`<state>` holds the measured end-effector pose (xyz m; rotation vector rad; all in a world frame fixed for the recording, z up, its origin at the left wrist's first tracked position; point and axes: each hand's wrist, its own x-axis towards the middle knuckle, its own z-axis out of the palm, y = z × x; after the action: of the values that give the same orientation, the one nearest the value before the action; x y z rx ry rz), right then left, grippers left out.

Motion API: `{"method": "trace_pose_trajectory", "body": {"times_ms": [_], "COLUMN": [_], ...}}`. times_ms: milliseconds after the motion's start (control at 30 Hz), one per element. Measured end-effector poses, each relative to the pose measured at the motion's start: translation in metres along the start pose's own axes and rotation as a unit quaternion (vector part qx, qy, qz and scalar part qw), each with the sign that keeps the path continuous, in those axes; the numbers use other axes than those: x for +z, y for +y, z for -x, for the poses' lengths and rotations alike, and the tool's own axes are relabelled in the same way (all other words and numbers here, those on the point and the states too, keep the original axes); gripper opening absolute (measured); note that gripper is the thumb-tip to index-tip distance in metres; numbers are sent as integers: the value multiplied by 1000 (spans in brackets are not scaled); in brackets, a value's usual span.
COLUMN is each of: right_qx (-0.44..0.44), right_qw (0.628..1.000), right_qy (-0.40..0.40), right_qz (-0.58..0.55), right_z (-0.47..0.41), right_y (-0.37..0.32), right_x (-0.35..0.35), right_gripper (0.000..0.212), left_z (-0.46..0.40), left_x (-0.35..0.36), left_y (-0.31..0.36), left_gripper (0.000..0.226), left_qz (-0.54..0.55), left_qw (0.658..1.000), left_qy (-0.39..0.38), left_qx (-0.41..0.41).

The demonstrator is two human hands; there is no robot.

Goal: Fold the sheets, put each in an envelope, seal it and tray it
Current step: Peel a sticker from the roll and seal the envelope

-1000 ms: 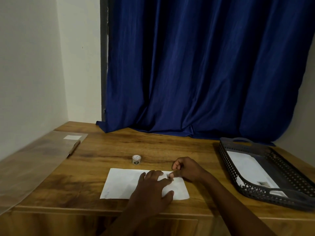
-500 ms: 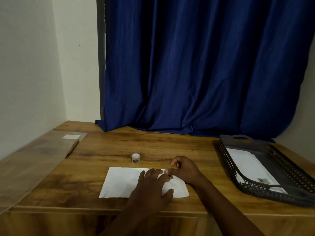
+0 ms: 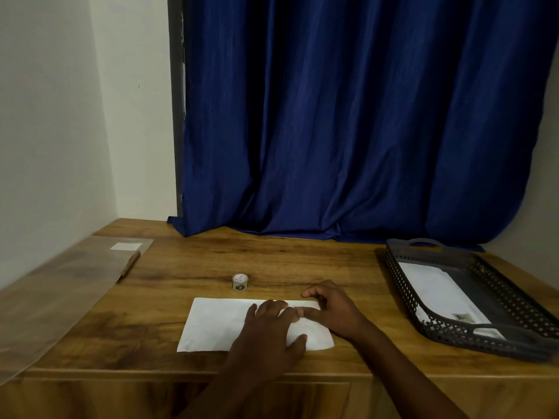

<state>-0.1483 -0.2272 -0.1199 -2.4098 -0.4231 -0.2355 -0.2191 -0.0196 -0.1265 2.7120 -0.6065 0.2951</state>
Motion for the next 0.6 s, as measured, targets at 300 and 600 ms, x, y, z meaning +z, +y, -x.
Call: {"method": "trace_pose_trajectory", "body": {"times_ms": [300,600], "right_qx": [34,69], "right_qw": [995,986], "right_qy": [-56,-111], "right_qz": [-77,-99], "right_z": [7,-25], "right_y": [0,-33], "right_x": [-13,-16], "right_gripper": [47,17], "left_z": [2,4], "left_x": [-1,-4], "left_y": [2,5], "left_gripper": [54,99], "left_qz": [14,81], "left_qw": [999,994], "left_qy": [30,46], "left_qx": [-9,-49]}}
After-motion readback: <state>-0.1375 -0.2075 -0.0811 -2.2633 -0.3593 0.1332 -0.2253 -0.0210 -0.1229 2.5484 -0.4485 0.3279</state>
